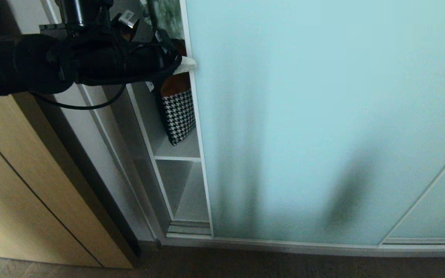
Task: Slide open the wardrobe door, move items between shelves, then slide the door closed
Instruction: Close the door
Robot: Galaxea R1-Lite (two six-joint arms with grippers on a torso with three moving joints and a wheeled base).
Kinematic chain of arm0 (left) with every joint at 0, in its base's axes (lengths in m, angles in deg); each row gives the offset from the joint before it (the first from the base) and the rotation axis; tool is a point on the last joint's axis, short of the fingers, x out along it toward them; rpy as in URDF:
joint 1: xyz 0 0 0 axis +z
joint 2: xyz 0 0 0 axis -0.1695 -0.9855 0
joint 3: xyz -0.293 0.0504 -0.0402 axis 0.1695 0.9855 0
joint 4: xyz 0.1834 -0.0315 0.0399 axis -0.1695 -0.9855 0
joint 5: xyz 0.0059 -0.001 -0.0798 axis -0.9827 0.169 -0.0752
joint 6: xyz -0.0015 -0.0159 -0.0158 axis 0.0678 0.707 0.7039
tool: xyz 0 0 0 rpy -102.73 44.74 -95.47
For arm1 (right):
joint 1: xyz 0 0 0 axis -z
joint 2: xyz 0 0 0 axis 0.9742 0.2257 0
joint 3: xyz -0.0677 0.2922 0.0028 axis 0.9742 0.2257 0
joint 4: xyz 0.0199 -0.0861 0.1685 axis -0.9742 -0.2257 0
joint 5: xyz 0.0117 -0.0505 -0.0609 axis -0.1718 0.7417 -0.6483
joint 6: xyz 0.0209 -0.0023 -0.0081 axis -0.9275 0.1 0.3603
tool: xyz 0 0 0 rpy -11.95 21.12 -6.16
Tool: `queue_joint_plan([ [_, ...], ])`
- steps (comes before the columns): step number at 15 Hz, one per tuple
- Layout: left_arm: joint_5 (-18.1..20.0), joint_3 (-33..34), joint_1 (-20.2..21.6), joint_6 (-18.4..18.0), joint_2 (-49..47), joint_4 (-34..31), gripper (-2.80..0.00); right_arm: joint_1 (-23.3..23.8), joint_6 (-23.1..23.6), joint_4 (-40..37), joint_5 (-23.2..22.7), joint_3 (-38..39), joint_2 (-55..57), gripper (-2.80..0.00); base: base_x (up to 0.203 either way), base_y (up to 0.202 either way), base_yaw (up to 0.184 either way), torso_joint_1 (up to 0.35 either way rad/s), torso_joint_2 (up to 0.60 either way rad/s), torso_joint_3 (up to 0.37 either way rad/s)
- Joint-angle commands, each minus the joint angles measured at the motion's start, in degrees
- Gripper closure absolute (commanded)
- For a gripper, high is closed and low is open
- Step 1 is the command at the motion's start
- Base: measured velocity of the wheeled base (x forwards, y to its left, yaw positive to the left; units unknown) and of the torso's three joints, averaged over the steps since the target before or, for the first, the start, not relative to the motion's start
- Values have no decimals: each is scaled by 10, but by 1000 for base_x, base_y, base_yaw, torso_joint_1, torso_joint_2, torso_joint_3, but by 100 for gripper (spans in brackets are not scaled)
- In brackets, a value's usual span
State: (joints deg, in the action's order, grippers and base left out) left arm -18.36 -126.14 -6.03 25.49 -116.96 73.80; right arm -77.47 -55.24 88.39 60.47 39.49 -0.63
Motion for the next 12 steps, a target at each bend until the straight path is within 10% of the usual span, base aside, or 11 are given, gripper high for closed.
queue_joint_plan([
  [1,12,-15,0,39,-11,-6,0,0,0,0,0,0,0,0,0,0,0,0,0,0],
  [6,28,-29,1,63,-31,-6,0,0,0,0,0,0,0,0,0,0,0,0,0,0],
  [12,-52,-34,1,58,-69,6,0,0,0,0,0,0,0,0,0,0,0,0,0,0],
])
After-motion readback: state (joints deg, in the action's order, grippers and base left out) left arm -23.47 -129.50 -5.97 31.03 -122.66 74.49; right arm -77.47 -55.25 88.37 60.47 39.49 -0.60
